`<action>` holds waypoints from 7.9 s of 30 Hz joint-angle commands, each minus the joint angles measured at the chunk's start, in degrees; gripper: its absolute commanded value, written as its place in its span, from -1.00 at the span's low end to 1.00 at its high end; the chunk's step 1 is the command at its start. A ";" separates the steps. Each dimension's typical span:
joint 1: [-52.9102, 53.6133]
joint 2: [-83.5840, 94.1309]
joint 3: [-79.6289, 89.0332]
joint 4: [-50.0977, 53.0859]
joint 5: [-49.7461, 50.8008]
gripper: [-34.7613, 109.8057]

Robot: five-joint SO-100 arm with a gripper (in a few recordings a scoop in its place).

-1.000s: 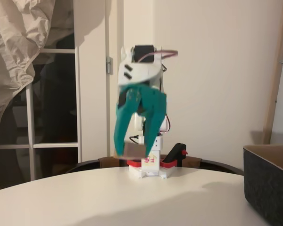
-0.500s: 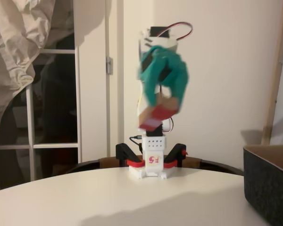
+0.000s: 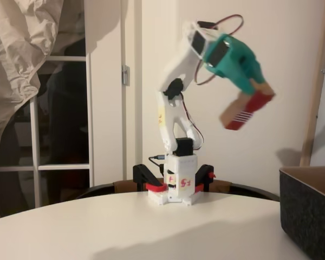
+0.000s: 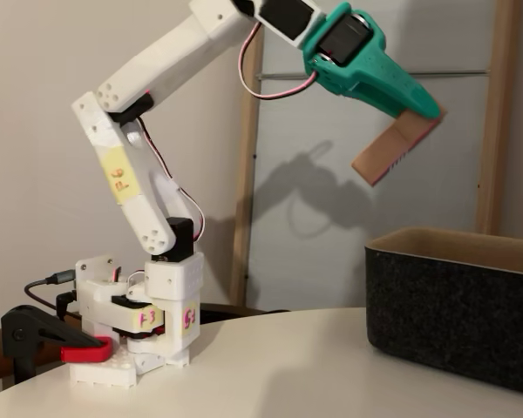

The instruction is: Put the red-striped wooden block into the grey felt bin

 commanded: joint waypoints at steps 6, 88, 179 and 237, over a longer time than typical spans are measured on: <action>-10.11 1.67 -1.76 -0.88 -11.34 -0.52; -12.39 -43.68 -21.09 -22.50 -27.69 -0.18; 85.69 33.31 30.41 6.50 62.40 -0.11; 80.68 68.38 94.66 -14.77 61.87 -0.11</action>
